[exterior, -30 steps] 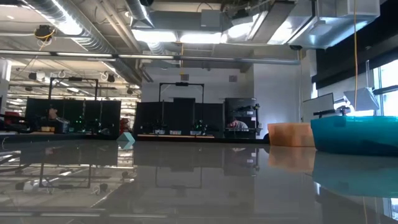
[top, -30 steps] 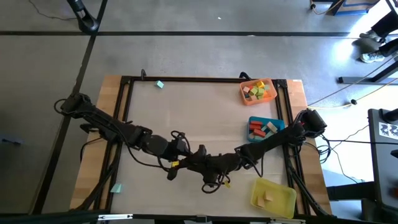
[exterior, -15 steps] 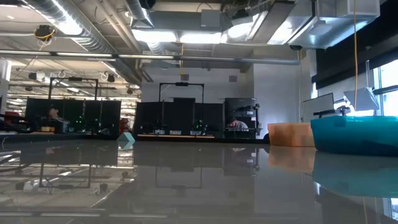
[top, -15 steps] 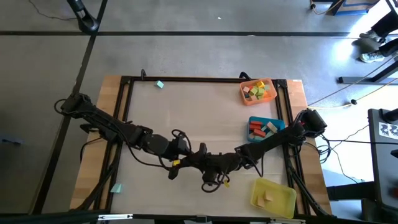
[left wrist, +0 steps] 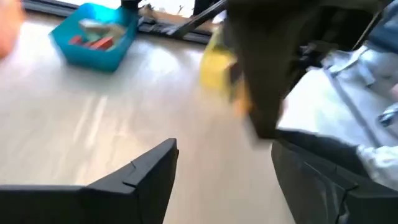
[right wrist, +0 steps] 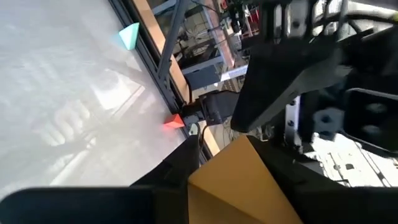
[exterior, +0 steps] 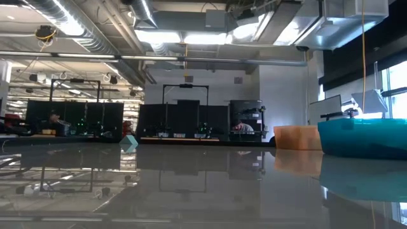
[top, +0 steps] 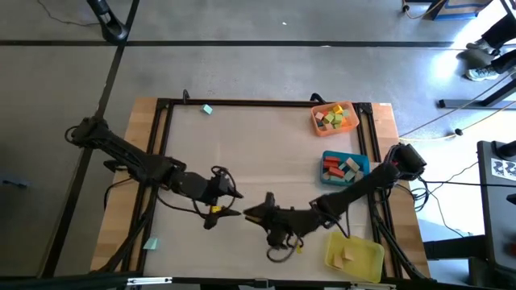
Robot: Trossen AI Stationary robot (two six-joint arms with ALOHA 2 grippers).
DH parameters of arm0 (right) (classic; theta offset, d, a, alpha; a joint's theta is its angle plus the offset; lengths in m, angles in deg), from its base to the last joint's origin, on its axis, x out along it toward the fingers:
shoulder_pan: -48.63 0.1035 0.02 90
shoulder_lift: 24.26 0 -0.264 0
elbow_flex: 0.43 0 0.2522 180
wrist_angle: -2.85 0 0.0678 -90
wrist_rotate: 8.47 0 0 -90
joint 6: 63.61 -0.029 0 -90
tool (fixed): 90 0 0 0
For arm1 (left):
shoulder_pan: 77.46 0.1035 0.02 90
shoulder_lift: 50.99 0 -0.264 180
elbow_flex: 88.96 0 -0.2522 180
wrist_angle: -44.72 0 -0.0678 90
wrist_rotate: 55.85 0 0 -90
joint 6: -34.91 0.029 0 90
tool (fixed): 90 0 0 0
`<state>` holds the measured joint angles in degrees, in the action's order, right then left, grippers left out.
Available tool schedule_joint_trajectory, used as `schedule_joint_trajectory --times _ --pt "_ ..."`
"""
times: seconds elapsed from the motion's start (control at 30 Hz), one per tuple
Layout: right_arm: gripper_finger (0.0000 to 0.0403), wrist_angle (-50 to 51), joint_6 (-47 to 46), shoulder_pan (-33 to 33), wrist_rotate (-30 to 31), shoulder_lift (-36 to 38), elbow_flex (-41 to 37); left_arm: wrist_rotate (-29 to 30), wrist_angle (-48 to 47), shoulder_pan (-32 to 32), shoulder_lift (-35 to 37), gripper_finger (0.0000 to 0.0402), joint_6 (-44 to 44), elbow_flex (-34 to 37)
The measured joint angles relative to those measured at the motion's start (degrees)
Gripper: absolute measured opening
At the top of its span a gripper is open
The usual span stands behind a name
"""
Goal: Sort blocks by size
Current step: Put the yellow triangular block into the yellow bin
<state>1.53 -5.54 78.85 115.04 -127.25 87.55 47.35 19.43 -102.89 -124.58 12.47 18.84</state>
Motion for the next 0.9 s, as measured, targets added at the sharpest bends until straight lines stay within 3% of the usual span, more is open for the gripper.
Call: schedule_joint_trajectory --times 0.2,0.4,0.67,0.9 --pt "0.0122 7.9 -10.9 4.4 6.2 3.7 0.0 9.2 -13.4 -4.8 3.4 0.0246 -6.0 0.0" --pt "0.0114 27.5 -39.4 8.4 5.3 10.3 0.0 15.2 -22.3 -10.0 3.0 0.0248 -12.3 0.0" --pt "0.013 56.0 -86.3 11.8 -9.4 16.9 0.1 19.5 -23.8 -14.3 2.9 0.0249 -14.9 0.0" --pt "0.0113 75.8 -118.8 18.7 -20.1 16.3 -1.5 20.5 -23.8 -14.3 2.9 0.0249 -15.3 0.0"
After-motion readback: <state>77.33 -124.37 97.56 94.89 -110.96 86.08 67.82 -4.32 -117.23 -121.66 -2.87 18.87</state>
